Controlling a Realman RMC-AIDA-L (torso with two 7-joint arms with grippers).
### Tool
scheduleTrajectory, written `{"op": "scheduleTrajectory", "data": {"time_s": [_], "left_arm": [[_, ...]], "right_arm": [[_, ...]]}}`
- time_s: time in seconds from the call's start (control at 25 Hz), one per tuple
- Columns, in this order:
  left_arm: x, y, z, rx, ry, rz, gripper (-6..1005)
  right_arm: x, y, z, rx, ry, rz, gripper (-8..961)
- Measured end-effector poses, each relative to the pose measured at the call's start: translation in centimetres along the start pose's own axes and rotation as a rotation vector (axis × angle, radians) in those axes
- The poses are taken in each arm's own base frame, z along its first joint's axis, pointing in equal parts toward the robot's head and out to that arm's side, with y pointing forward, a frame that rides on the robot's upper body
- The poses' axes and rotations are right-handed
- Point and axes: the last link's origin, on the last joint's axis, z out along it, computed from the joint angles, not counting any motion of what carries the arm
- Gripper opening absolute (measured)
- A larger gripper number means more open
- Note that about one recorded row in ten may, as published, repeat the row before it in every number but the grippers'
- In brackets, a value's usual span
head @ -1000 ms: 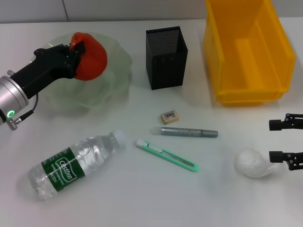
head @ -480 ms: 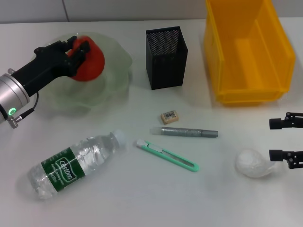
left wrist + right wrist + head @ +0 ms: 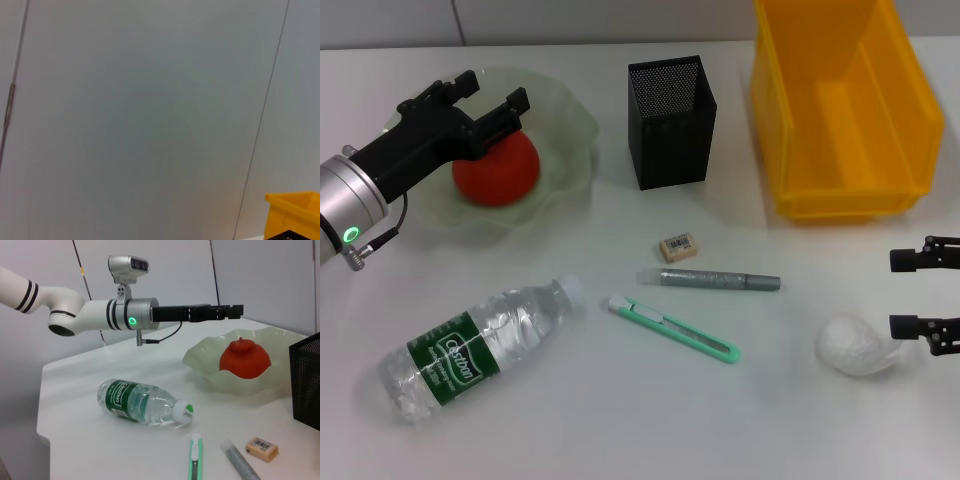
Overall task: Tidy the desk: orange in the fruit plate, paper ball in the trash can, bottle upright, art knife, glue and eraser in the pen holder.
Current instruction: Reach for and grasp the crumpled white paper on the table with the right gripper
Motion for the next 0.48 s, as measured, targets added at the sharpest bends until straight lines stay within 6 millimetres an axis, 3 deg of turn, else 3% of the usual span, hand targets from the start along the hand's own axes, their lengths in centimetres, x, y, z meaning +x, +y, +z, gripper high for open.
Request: {"op": "scheduleTrajectory", "data": {"time_s": [0.2, 0.48], "left_arm": [[0.09, 0.2, 0.11, -0.015, 0.001, -0.001, 794], [0.28, 0.46, 0.03, -0.038, 0.012, 0.001, 788]], "right_arm": [[-0.04, -0.05, -0.07, 0.001, 0.002, -0.002, 825], [-0.07, -0.07, -0.09, 0.001, 0.003, -0.004, 826]]}}
